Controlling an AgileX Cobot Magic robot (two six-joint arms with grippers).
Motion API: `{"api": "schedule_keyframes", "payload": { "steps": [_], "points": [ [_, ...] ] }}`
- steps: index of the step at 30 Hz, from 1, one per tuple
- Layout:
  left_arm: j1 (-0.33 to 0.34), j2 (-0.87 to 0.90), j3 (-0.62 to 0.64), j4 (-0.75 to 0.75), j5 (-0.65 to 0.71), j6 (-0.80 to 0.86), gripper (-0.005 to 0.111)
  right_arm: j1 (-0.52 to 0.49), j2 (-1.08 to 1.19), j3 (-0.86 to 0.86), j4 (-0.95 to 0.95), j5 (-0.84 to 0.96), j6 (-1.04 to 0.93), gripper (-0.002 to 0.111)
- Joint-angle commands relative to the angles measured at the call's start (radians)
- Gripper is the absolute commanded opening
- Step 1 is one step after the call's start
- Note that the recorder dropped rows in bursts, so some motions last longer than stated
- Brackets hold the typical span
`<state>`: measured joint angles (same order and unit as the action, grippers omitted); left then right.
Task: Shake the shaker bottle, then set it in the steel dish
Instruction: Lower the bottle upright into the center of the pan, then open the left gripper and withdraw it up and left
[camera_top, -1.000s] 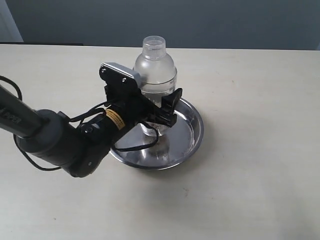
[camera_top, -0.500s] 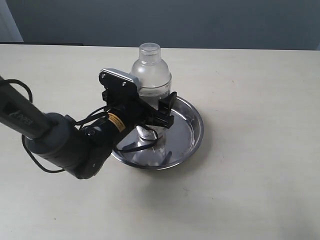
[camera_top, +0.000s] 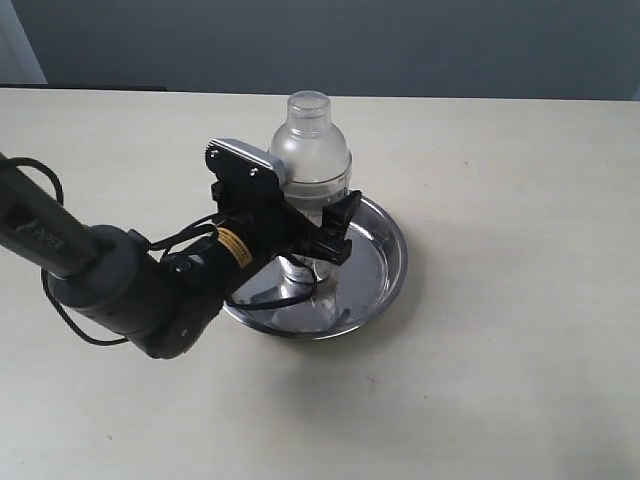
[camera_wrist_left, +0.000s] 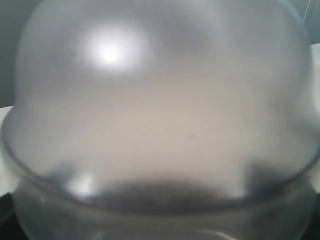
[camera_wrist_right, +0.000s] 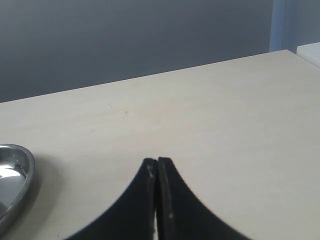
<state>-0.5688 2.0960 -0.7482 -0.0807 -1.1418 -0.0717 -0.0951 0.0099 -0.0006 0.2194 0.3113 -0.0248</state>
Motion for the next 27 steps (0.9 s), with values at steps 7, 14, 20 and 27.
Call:
{"api": "schedule_keyframes", "payload": {
  "steps": [7, 14, 20, 27],
  "points": [
    [0.000, -0.003, 0.013, -0.021, 0.103, 0.008, 0.093, -0.004, -0.005, 0.001, -0.004, -0.007, -0.001, -0.001],
    [0.000, -0.026, 0.013, 0.007, 0.095, 0.008, 0.105, -0.004, -0.005, 0.001, -0.004, -0.007, -0.001, -0.001],
    [0.000, -0.106, 0.013, 0.007, 0.104, 0.050, 0.105, -0.004, -0.005, 0.001, -0.004, -0.007, -0.001, -0.001],
    [0.000, -0.196, 0.013, 0.007, 0.155, 0.077, 0.105, -0.004, -0.005, 0.001, -0.004, -0.007, -0.001, -0.001]
  ]
}}
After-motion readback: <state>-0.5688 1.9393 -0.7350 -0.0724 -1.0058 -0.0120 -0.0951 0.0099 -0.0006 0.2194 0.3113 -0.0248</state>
